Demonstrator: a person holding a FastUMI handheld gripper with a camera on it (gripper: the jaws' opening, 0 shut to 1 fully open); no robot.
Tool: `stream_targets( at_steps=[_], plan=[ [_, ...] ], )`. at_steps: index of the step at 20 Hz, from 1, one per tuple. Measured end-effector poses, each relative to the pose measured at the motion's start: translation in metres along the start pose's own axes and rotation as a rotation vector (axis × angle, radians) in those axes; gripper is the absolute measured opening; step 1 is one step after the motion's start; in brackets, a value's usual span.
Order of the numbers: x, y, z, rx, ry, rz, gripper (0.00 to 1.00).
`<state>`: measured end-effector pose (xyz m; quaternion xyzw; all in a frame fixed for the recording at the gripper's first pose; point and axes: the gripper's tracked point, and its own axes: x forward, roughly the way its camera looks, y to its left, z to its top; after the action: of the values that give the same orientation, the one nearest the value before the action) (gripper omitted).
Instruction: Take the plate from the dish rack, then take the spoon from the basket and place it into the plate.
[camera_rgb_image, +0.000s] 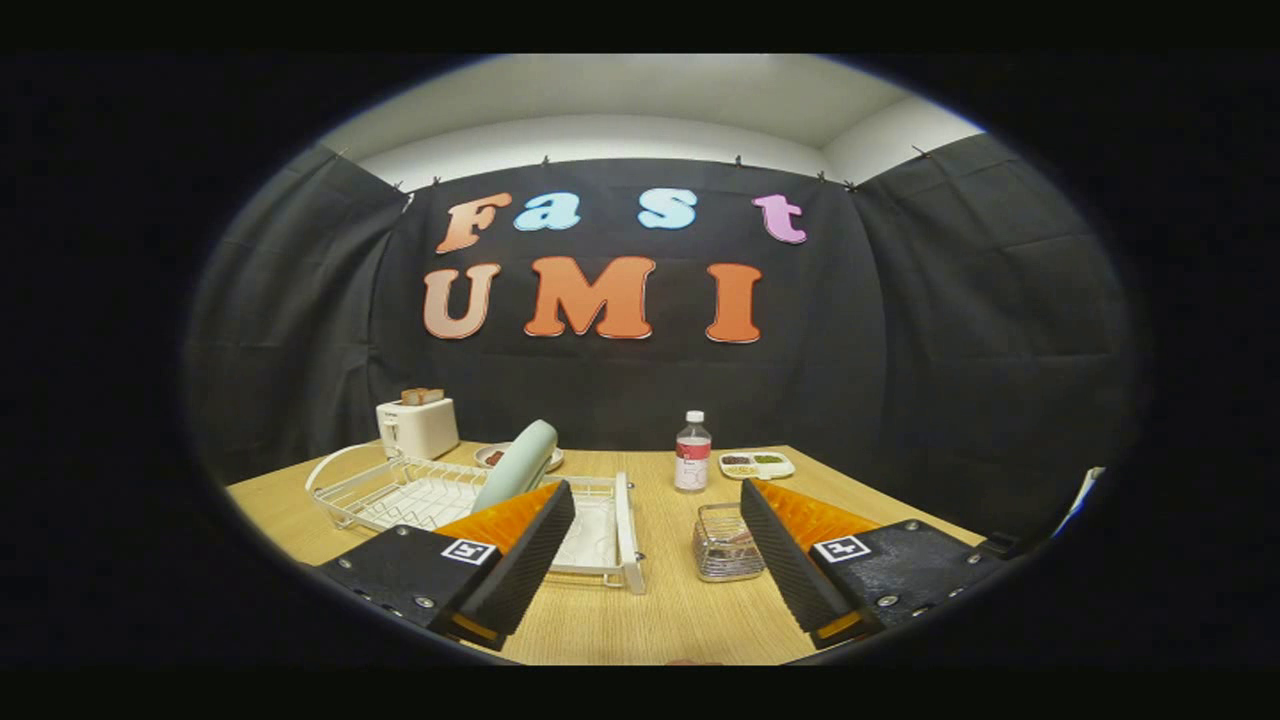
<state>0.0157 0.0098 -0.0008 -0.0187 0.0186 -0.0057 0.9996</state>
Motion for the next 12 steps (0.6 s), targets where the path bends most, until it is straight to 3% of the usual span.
stream_targets(
  at_steps=[7,12],
  plan=[
    [0.027,0.032,0.022,0.006,-0.008,0.020,0.99],
    [0.058,0.081,0.028,0.023,0.021,0.086,0.99]
  ],
)
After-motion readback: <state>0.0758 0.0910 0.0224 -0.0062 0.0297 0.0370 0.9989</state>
